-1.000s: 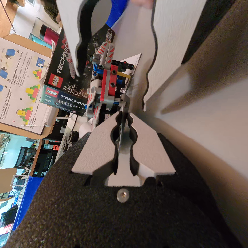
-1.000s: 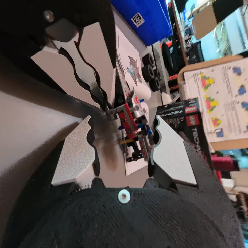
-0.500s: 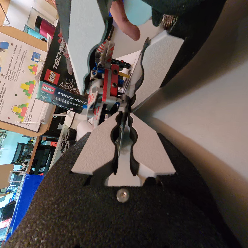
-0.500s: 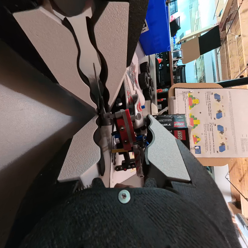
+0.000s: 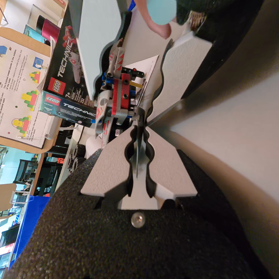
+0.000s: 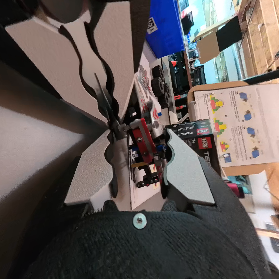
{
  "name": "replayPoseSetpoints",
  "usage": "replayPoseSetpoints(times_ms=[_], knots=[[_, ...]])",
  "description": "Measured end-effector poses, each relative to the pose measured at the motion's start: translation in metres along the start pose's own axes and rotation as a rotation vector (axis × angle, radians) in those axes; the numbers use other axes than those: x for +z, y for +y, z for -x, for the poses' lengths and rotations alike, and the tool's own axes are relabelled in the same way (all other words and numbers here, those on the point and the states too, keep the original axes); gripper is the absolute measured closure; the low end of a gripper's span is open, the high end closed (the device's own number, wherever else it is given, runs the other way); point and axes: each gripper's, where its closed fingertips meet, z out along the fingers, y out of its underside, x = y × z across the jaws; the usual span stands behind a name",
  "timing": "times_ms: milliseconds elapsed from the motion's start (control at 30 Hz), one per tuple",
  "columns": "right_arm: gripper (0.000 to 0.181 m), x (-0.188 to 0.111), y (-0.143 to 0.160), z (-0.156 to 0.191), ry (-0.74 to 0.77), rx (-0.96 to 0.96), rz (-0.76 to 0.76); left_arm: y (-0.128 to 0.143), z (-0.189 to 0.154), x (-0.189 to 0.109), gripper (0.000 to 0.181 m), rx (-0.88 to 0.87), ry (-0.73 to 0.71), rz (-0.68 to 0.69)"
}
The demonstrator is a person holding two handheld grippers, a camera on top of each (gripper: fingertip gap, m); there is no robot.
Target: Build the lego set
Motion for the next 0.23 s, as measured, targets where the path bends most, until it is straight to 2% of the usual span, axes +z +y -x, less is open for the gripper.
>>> replayPoseSetpoints(times_ms=[33, 233], knots=[[0.113, -0.0009, -0.0001, -0.0006, 0.002, 0.018, -0.008, 0.0004, 0.0005, 0.0, 0.176, 0.003, -0.003, 0.002], [0.116, -0.0065, -0.0008, 0.001, -0.023, 0.055, -0.009, 0.0014, -0.0009, 0.0004, 0.176, 0.008, 0.002, 0.007]])
